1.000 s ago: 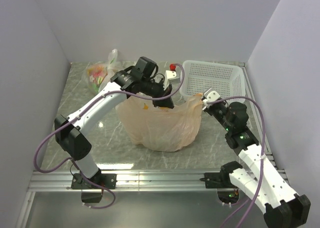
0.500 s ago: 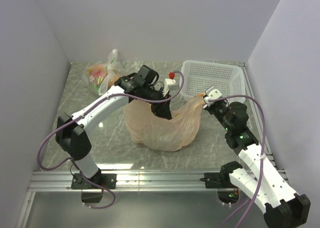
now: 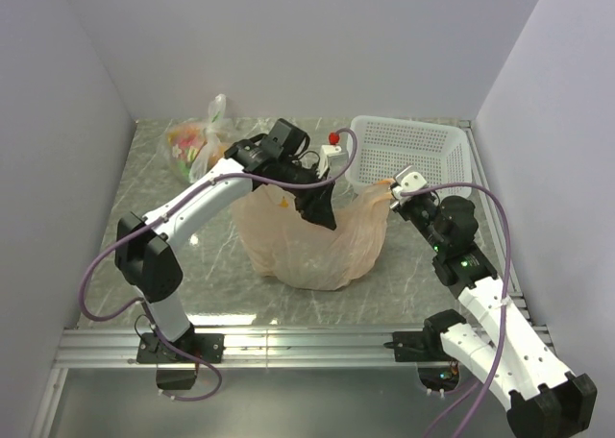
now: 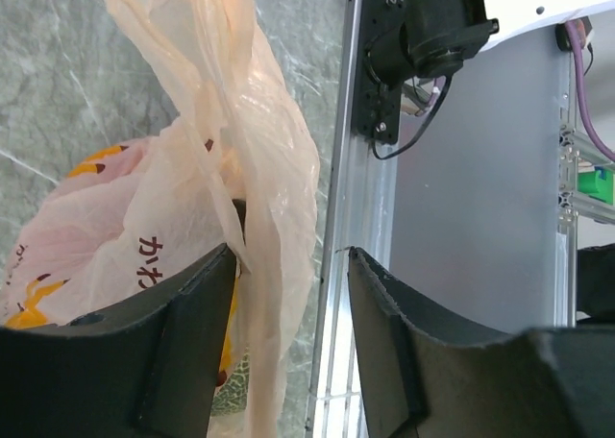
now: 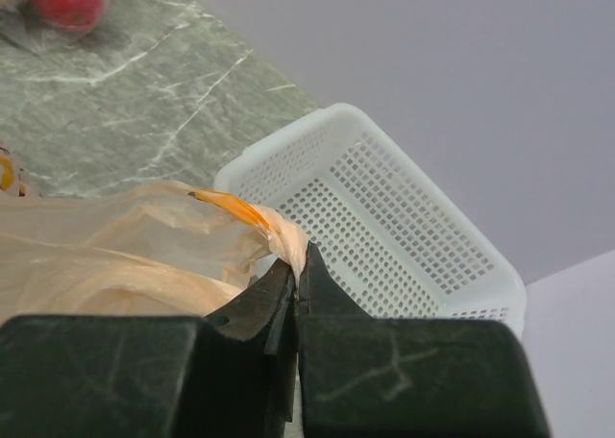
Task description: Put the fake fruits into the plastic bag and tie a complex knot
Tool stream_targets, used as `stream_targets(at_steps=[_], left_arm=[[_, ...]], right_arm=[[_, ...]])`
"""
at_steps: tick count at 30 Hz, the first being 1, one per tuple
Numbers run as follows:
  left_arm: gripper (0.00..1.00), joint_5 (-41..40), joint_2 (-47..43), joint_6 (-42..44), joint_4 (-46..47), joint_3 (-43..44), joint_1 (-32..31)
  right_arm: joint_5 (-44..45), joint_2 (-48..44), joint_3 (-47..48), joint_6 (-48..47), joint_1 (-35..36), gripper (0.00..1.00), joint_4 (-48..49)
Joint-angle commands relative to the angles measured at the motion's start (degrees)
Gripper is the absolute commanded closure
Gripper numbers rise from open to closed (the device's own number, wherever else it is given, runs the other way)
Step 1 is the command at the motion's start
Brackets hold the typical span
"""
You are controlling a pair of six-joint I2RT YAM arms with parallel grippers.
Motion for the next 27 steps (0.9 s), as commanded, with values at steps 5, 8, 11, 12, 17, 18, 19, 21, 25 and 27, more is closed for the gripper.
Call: stream_targets(at_steps=[5, 8, 11, 12, 17, 18, 19, 21, 25, 27], left_arm=[[0.44, -3.6, -1.0, 2.5, 0.1, -1.2, -0.4], [0.61, -7.9, -2.5, 4.8, 2.0, -3.7, -1.4], [0.90, -13.6, -4.1, 6.2, 6.2, -8.2, -2.0], [1.00, -15.1, -4.4, 6.2, 7.2, -9.5, -1.9], [1.00, -18.4, -5.1, 6.1, 12.0, -18.9, -0.2], [1.00, -17.5, -5.3, 4.9, 14.1, -20.3, 0.5], [1.00, -16.8, -5.4, 4.4, 15.0, -22.2, 1.1], [1.00, -15.3, -5.2, 3.2, 16.3, -23.4, 2.5], [1.00, -14.7, -5.2, 1.3, 20.9, -26.6, 3.5], [1.00, -14.2, -4.9, 0.7, 21.6, -27.1, 3.6]], right_arm=[[-0.3, -1.0, 2.3, 0.0, 0.5, 1.00, 0.8], [0.3, -0.5, 2.7, 0.5, 0.6, 1.00, 0.7], [0.4, 0.5, 3.3, 1.8, 0.5, 1.00, 0.2], [0.2, 0.8, 4.0, 2.5, 0.5, 1.00, -0.6], [-2.4, 4.4, 5.8, 7.6, 0.5, 1.00, -2.7], [-2.9, 5.2, 6.6, 8.4, 0.6, 1.00, -2.9], [-3.3, 6.0, 7.1, 9.8, 0.5, 1.00, -3.1], [-3.8, 8.5, 8.5, 11.4, 0.5, 1.00, -3.0], [-8.2, 12.8, 10.9, 16.7, 0.4, 1.00, -2.4], [-11.4, 14.3, 13.7, 18.5, 0.4, 1.00, -4.0]])
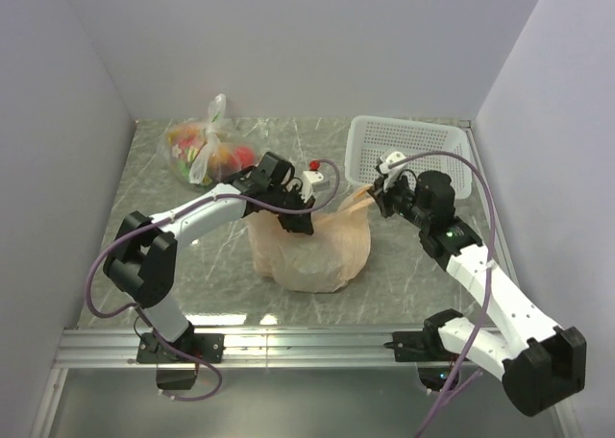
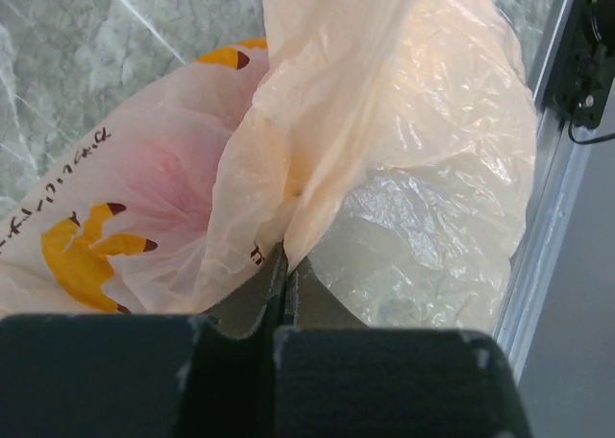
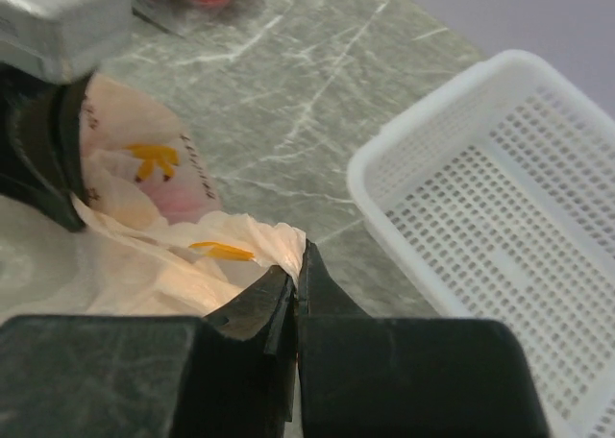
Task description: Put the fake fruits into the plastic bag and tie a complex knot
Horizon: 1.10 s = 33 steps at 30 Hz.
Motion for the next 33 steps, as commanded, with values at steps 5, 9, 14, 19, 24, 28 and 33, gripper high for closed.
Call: stream_targets(at_steps=[5, 9, 14, 19, 24, 28, 33], left_arm=[[1.00, 2.1, -1.9, -3.6, 2.2, -2.2, 0.8], [1.00, 5.8, -2.0, -4.6, 1.7, -1.0, 2.1], [1.00, 9.7, -2.4, -3.0, 1.0, -0.6, 2.5], [1.00, 10.9, -3.3, -1.8, 2.1, -1.5, 2.5], [1.00, 11.5, -3.1, -0.3, 0.8, -0.9, 2.5], [1.00, 12.1, -2.8, 1.0, -0.6, -0.2, 2.6], [1.00, 12.4, -3.3, 1.3, 0.6, -1.2, 2.5]], right_arm=[[-16.8, 3.5, 15.2, 11.7, -2.0, 0.44, -8.2], [-26.0, 0.1, 17.5, 12.5, -7.1, 0.07, -17.9], [-32.3, -7.5, 12.3, 2.7, -14.7, 0.00, -23.9], [-35.3, -4.5, 5.1, -1.4, -15.8, 0.00, -20.4], [-39.9, 0.2, -1.3, 8.9, -16.5, 0.00, 0.9], [-44.2, 2.6, -5.8, 13.5, -14.7, 0.00, 13.0], [-46.2, 8.6, -5.0, 15.9, -13.1, 0.00, 18.7]])
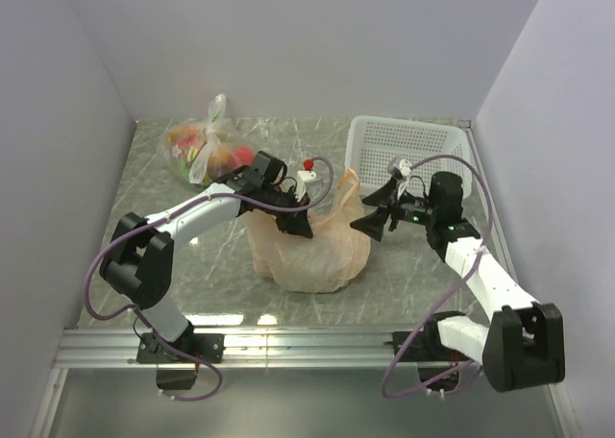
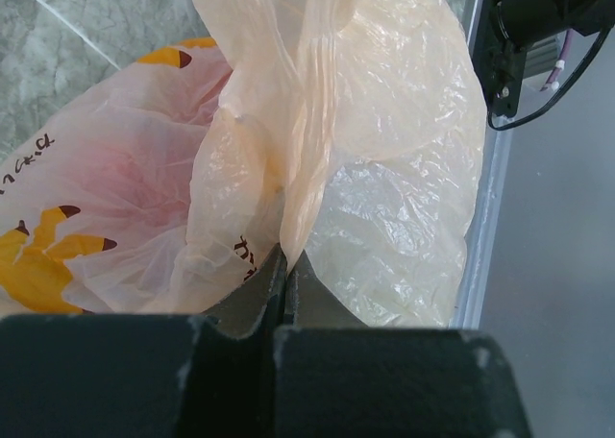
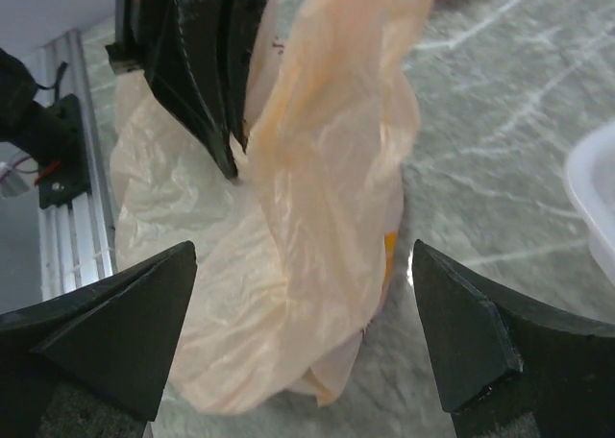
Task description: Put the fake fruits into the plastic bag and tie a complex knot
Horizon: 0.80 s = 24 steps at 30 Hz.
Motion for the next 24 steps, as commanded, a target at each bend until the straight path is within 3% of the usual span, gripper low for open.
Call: stream_targets(at_steps=[1, 7, 12, 19, 21, 24], left_arm=[[1.00, 2.4, -2.1, 1.5, 0.7, 0.6, 0.0], [1.00, 2.4, -1.5, 1.2, 1.7, 0.7, -0.1], [1.00, 1.1, -2.4, -0.1, 4.2, -1.5, -0.1], [1.00, 0.9, -3.7, -1.9, 7.5, -2.9, -0.1], [1.00, 0.9, -4.4, -2.0, 7.9, -3.5, -0.1], [1.00, 1.1, -5.4, -2.2, 8.6, -4.3, -0.1]], right_arm=[[-4.6, 4.0, 1.6, 3.9, 1.8, 0.00, 11.4], [-2.4, 10.0, 0.8, 13.0, 6.2, 0.05, 20.1], [0.8, 13.7, 0.1, 30.6, 7.1, 0.29, 32.4], [6.8, 14.4, 0.1, 32.4, 12.1, 0.44, 28.8], [7.3, 14.9, -0.3, 31.6, 12.2, 0.45, 27.3], [7.4, 14.8, 0.1, 29.6, 12.1, 0.29, 22.9]])
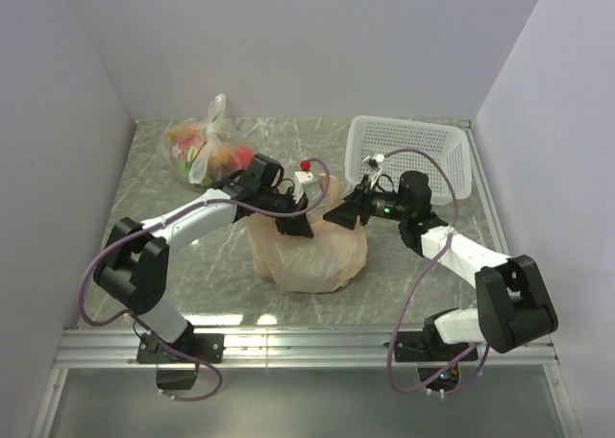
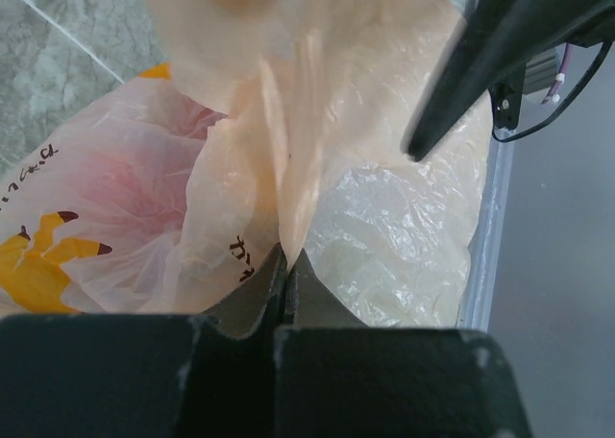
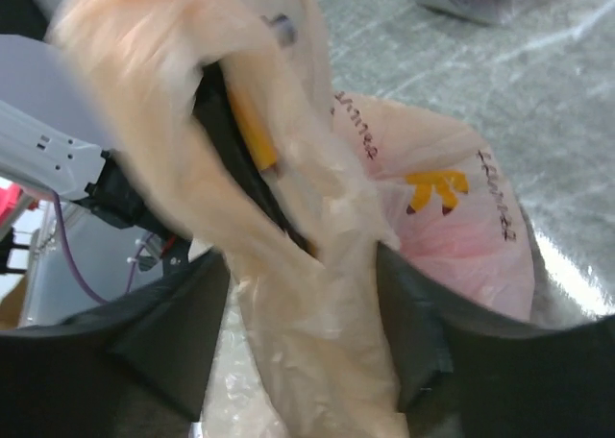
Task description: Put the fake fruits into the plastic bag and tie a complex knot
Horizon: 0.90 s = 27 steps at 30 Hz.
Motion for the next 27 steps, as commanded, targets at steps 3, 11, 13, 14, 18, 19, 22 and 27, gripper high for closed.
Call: stream_targets(at_steps=[3, 11, 13, 14, 18, 19, 22, 27], left_arm=[[1.00, 1.3, -4.3, -0.8, 3.3, -1.4, -0.1], [1.00, 1.4, -5.1, -1.7, 4.6, -2.1, -0.1], [1.00, 1.5, -4.7, -1.7, 4.7, -2.0, -0.2], [1.00, 1.6, -4.5, -1.9, 4.8, -2.0, -0.2], [1.00, 0.8, -3.5, -0.9, 3.6, -1.7, -0.6], [1.00, 0.6, -3.5, -0.3, 3.5, -1.8, -0.9], [1.00, -1.3, -4.4, 1.0, 3.0, -2.8, -1.9], [0.99, -5.6, -8.5, 0.6, 3.2, -4.7, -4.1]], right_arm=[[1.3, -0.4, -0.6, -3.3, -1.0, 0.25, -4.8], [-1.3, 0.8, -2.7, 0.8, -2.7, 0.29, -0.5], [-1.5, 1.1, -2.2, 2.8, -1.8, 0.35, 0.8], [-1.7, 1.2, -1.9, 4.4, -1.3, 0.37, 1.7], [-1.8, 1.5, -1.2, 8.1, 0.2, 0.52, 4.0], [-1.4, 1.7, -0.7, 8.1, 0.2, 0.63, 3.6], [0.3, 2.1, 0.8, 8.3, 0.4, 1.00, 1.1], [11.5, 2.6, 6.0, -4.7, 3.0, 1.00, -17.0]])
